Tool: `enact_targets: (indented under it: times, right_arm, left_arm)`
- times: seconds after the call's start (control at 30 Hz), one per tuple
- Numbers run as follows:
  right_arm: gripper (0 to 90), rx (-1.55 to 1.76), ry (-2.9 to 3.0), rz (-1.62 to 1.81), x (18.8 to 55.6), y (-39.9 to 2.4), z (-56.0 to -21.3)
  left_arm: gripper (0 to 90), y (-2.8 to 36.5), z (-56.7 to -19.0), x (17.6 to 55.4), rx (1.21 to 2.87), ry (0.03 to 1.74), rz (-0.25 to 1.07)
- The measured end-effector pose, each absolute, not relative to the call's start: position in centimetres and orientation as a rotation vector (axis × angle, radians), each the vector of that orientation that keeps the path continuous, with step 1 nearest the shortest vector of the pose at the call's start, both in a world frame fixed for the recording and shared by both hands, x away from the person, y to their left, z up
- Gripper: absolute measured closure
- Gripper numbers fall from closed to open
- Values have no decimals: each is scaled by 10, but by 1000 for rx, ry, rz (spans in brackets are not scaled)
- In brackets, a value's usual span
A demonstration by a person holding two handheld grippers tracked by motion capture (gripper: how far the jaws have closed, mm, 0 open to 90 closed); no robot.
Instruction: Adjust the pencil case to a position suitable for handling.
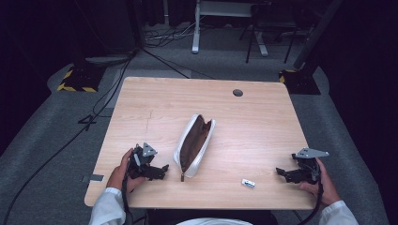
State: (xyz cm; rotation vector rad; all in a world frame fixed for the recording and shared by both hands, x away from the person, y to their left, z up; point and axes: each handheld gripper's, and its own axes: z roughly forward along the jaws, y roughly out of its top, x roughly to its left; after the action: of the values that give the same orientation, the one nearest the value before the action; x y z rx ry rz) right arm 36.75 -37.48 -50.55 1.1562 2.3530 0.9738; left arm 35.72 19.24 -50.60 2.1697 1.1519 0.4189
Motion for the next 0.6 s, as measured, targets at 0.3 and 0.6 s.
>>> enact_targets:
  times: [0.3,0.6]
  right_arm:
    - [13,1042,2445,993,363,-375,-504]
    - [117,913,2521,1029,359,-361,-502]
  left_arm:
    - [11,197,-505,345,2201,1103,403]
    - [2,197,-506,311,2217,1056,382]
